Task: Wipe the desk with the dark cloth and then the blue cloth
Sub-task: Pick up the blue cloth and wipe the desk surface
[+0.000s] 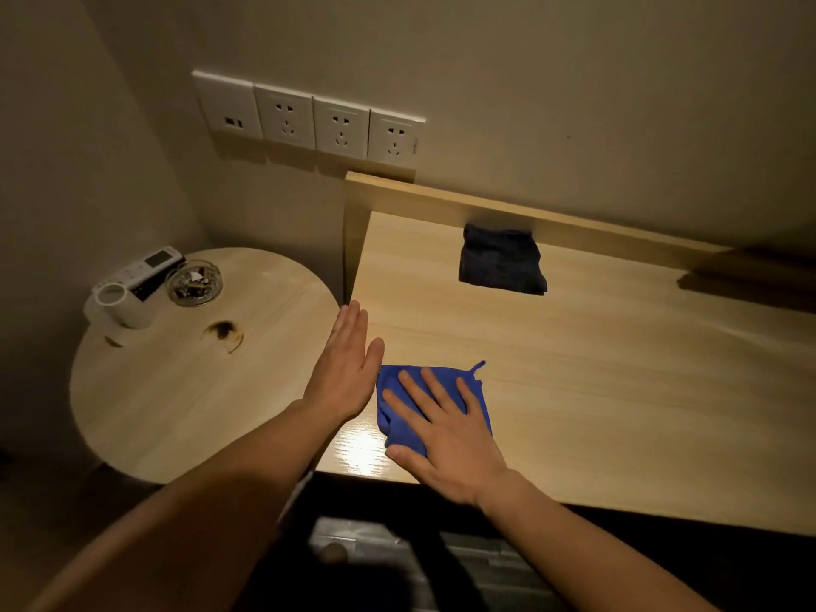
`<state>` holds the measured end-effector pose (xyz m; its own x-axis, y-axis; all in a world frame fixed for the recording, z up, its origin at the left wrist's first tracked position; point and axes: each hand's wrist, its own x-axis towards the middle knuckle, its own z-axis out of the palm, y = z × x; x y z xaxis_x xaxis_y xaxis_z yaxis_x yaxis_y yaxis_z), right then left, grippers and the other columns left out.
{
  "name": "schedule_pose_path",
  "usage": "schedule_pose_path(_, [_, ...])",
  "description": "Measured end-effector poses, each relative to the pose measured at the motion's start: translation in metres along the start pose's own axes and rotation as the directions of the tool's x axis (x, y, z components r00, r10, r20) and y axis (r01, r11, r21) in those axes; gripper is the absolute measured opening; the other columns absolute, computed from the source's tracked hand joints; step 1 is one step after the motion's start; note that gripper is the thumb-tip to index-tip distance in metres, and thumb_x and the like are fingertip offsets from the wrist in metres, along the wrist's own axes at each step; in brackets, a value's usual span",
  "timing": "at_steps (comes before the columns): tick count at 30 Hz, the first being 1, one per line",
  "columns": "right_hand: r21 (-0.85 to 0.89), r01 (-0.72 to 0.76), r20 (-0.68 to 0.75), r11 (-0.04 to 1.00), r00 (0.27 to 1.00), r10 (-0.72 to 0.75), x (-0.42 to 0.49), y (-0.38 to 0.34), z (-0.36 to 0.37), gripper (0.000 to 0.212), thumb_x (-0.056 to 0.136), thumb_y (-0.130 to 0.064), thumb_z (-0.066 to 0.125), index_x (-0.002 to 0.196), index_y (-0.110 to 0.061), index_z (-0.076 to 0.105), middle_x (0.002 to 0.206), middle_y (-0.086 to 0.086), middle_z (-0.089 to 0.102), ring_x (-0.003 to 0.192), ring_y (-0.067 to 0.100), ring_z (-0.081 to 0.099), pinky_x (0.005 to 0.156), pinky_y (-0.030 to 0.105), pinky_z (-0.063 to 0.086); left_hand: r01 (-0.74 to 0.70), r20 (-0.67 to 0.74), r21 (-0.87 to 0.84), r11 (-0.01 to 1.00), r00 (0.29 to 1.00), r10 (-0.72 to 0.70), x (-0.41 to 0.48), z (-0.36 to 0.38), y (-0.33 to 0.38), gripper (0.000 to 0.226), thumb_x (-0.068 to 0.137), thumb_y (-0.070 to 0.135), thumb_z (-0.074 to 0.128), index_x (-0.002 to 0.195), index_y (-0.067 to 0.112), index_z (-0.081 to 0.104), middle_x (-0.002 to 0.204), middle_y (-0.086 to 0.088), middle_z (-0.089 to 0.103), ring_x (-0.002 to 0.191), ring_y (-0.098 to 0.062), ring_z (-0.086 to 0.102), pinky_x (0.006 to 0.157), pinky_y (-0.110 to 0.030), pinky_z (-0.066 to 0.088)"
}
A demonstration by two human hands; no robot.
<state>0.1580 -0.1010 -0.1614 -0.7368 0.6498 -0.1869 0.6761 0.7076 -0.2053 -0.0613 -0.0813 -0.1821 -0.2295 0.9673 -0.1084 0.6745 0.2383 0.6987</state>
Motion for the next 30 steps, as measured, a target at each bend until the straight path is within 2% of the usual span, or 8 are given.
schedule_pose_path(6, [0.501, -0.146, 0.16, 0.853, 0.984, 0.075, -0.045, -0.015, -0.006, 0.074, 0.095, -0.083, 0.018, 0.161, -0.05, 0.025, 0.171, -0.029, 0.01, 0.157, -0.005, -0.009, 0.127, 0.041, -0.015, -0.039, 0.045, 0.379, 0.925, 0.999, 0.024, -0.004, 0.0, 0.008, 0.075, 0.109, 0.045, 0.032, 0.166, 0.004, 0.004, 0.176, -0.014, -0.004, 0.162, -0.025, -0.007, 0.13, -0.038, -0.004])
schedule_pose_path(11, [0.9, -0.349, 0.427, -0.262, 0.824, 0.372, -0.072, -0.013, -0.056, 0.066, 0.08, -0.072, 0.066, 0.114, -0.017, 0.078, 0.112, -0.003, 0.08, 0.108, 0.008, 0.072, 0.106, 0.031, 0.046, -0.144, 0.122, 0.44, 0.887, 0.988, 0.1, 0.006, -0.003, 0.024, 0.073, 0.108, 0.046, 0.026, 0.166, 0.01, -0.001, 0.176, -0.01, -0.006, 0.162, -0.023, -0.008, 0.131, -0.04, -0.003])
schedule_pose_path(15, [0.809, -0.148, 0.414, -0.568, 0.83, 0.374, -0.036, 0.025, -0.106, 0.059, 0.095, -0.053, 0.054, 0.124, -0.007, 0.077, 0.127, 0.01, 0.075, 0.119, 0.022, 0.069, 0.112, 0.037, 0.045, -0.14, 0.146, 0.514, 0.847, 0.986, 0.074, 0.009, 0.001, 0.026, 0.073, 0.108, 0.049, 0.019, 0.166, 0.01, -0.003, 0.176, -0.01, -0.008, 0.162, -0.023, -0.009, 0.132, -0.042, 0.001])
schedule_pose_path(17, [0.895, -0.158, 0.367, -0.417, 0.792, 0.488, -0.002, 0.048, -0.121, 0.064, 0.096, -0.065, 0.054, 0.135, -0.018, 0.071, 0.135, 0.011, 0.072, 0.129, 0.03, 0.064, 0.12, 0.05, 0.039, -0.147, 0.152, 0.525, 0.838, 0.985, 0.077, 0.01, 0.001, 0.026, 0.073, 0.107, 0.049, 0.016, 0.165, 0.009, -0.004, 0.176, -0.01, -0.008, 0.162, -0.024, -0.008, 0.132, -0.043, 0.002])
schedule_pose_path(20, [0.928, -0.263, 0.084, 0.265, 0.839, 0.538, 0.05, 0.069, -0.136, 0.045, 0.103, -0.066, 0.043, 0.129, -0.04, 0.068, 0.122, -0.01, 0.074, 0.117, 0.013, 0.067, 0.108, 0.042, 0.046, -0.175, 0.155, 0.533, 0.828, 0.982, 0.108, 0.011, 0.004, 0.021, 0.074, 0.106, 0.049, 0.014, 0.166, 0.007, 0.0, 0.175, -0.013, -0.005, 0.162, -0.026, -0.005, 0.132, -0.044, 0.001])
schedule_pose_path(23, [0.444, -0.281, 0.0, 0.851, 0.949, 0.314, 0.102, 0.093, -0.114, 0.051, 0.107, -0.062, 0.034, 0.15, -0.041, 0.049, 0.151, -0.009, 0.057, 0.143, 0.015, 0.046, 0.116, 0.042, 0.029, -0.183, 0.157, 0.57, 0.801, 0.981, 0.112, 0.014, 0.007, 0.018, 0.076, 0.104, 0.048, 0.011, 0.165, 0.003, 0.01, 0.175, -0.017, 0.005, 0.162, -0.029, 0.005, 0.132, -0.047, 0.01])
schedule_pose_path(26, [0.088, -0.217, 0.079, 0.972, 0.974, 0.211, 0.119, 0.104, -0.069, 0.079, 0.096, -0.082, 0.027, 0.165, -0.045, 0.015, 0.177, -0.01, 0.005, 0.162, 0.016, -0.004, 0.127, 0.051, 0.0, -0.171, 0.154, 0.599, 0.782, 0.983, 0.098, 0.018, 0.01, 0.017, 0.08, 0.1, 0.049, 0.007, 0.165, 0.002, 0.012, 0.174, -0.018, 0.007, 0.162, -0.03, 0.008, 0.131, -0.047, 0.01])
schedule_pose_path(30, [0.0, -0.211, 0.005, 0.978, 0.978, 0.211, 0.12, 0.106, -0.055, 0.083, 0.093, -0.086, 0.022, 0.165, -0.047, 0.007, 0.177, -0.011, -0.002, 0.162, 0.02, -0.009, 0.127, 0.057, -0.003, -0.172, 0.168, 0.603, 0.779, 0.982, 0.087, 0.018, 0.011, 0.017, 0.081, 0.098, 0.05, 0.002, 0.165, 0.004, 0.001, 0.175, -0.016, -0.001, 0.163, -0.028, 0.001, 0.132, -0.044, 0.003])
